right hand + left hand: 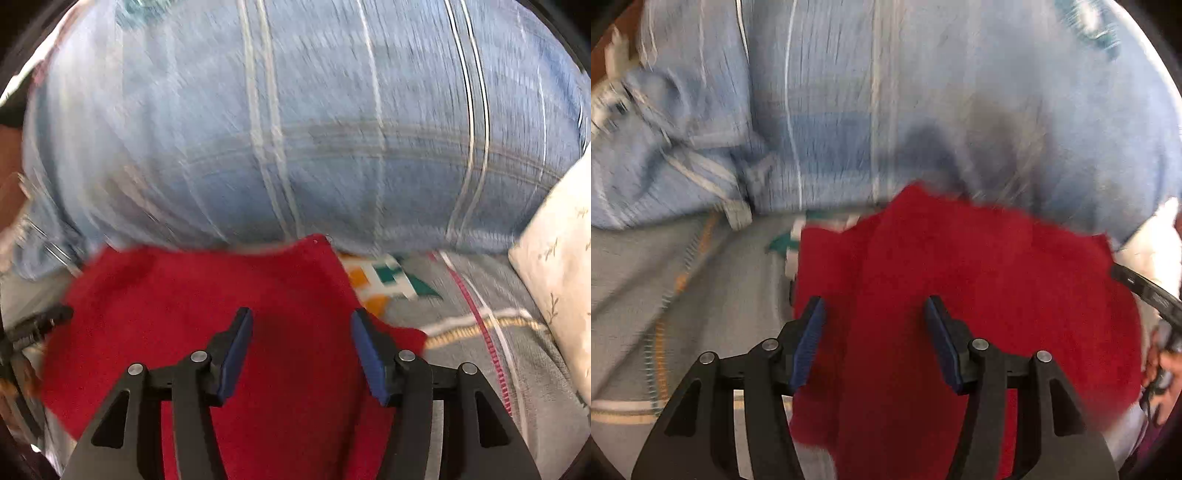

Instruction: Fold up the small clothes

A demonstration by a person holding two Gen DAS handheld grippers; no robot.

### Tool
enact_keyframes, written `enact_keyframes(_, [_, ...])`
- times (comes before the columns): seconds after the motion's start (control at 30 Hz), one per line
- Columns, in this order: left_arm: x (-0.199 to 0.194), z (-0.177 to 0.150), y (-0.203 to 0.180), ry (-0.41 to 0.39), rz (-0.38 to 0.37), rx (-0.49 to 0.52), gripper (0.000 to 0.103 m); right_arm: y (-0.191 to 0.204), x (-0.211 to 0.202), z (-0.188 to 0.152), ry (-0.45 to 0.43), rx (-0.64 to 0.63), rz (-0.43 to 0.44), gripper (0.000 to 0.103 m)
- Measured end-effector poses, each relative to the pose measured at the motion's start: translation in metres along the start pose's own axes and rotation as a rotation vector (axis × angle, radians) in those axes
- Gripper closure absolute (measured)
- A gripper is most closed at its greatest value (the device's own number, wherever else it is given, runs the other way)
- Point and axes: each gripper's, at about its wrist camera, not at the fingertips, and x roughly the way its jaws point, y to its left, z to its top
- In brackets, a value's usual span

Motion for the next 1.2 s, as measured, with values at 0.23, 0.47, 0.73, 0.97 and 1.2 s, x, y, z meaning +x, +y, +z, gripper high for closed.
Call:
enact_keyframes(0.23, [-0.019, -0.013, 0.019, -0.020, -0.065, -0.017, 0.044, -0.042, -0.052, -0.026, -0.064, 0.130, 0.087, 0.045])
enact_keyframes(0.47, [-0.067, -0.054, 0.039, -0.076, -0.138, -0.004, 0.037, -0.025, -0.096, -0.097, -0.020, 0.078, 0.221, 0.047])
enact_keyframes(0.73, [-0.064, -0.077, 0.043, -0.049, -0.276, -0.052, 0.037, 0.000, -0.084, -0.120, 0.017, 0.036, 0.224, 0.075])
enact_keyframes(0.97, [-0.055, -0.082, 0.026, 0.039, -0.291, 0.046, 0.084, 0.004, -0.113, -0.109, -0.060, -0.026, 0.163, 0.094])
enact_keyframes(1.2, [-0.084, -0.101, 0.013, 0.028, -0.234, 0.174, 0.097, 0.001, -0.113, -0.114, -0.028, -0.060, 0.104, 0.095])
